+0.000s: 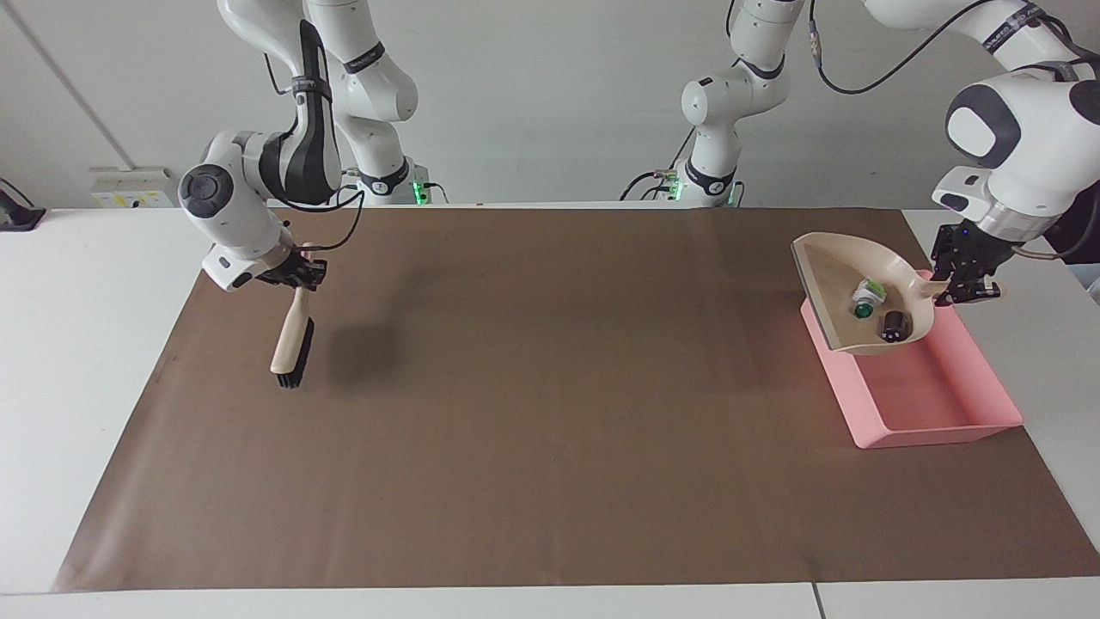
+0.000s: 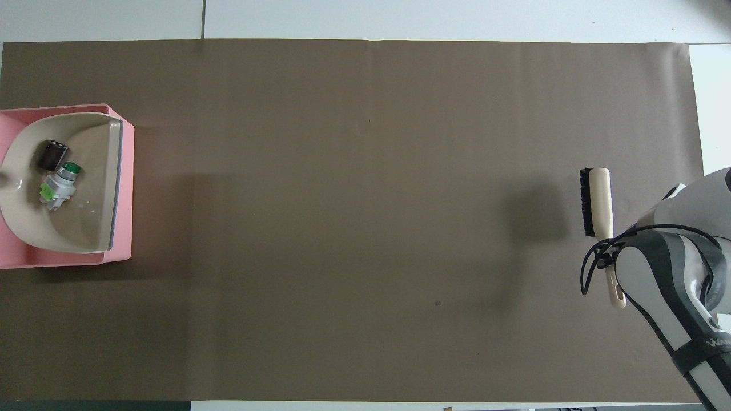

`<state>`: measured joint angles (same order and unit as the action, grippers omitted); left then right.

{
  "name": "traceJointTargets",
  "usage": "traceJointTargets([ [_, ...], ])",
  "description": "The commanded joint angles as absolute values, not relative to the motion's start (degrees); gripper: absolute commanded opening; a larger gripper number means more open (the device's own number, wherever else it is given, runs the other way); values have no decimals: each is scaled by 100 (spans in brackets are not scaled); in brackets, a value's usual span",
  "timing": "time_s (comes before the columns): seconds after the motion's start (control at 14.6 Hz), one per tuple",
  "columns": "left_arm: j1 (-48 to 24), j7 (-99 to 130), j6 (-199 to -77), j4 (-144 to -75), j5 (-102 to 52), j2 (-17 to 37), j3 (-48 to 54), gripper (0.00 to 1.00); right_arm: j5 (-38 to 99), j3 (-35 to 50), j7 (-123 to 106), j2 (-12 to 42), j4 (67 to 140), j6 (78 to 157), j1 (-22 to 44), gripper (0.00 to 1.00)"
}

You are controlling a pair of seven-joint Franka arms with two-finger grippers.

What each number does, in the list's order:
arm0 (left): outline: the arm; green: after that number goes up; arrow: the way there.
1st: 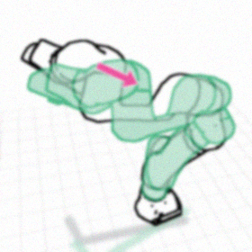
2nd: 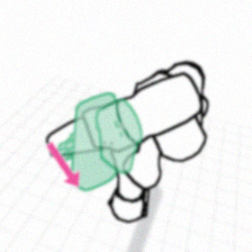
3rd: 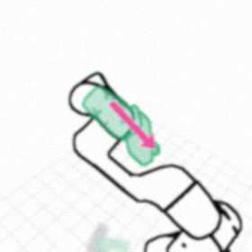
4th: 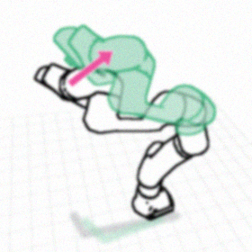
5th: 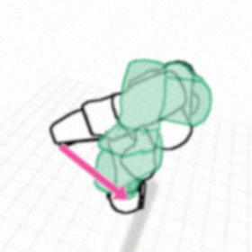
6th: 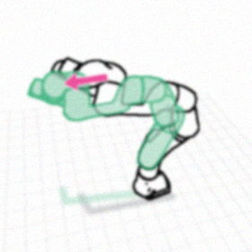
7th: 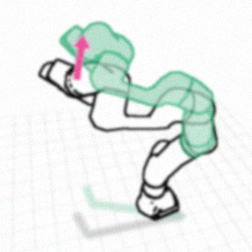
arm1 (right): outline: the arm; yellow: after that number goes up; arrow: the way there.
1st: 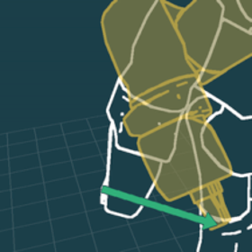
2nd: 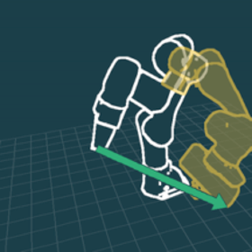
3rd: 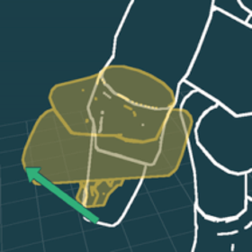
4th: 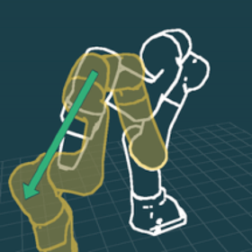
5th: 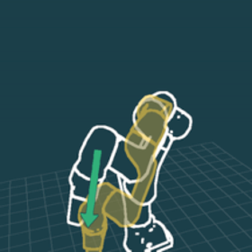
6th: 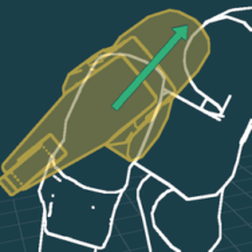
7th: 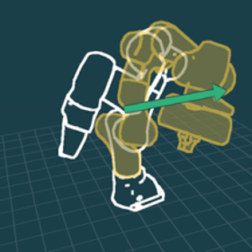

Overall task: Clean e-waste and dump in bin
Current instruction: 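Tip the dustpan over the pink bin with the left gripper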

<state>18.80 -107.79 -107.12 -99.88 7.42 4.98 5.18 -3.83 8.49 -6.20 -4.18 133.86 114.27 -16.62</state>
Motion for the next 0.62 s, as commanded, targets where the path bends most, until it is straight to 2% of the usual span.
traceJointTargets([
  [0.0, 2056, -10899, -10652, -9712, 1035, 694, 493, 2, -483, 905, -817, -562, 13570, 11584, -1731, 0],
  [0.55, 2066, -9812, -11671, -9808, 3011, 992, 229, 1, -483, 905, -835, -606, 13807, 11874, -1758, 2],
])
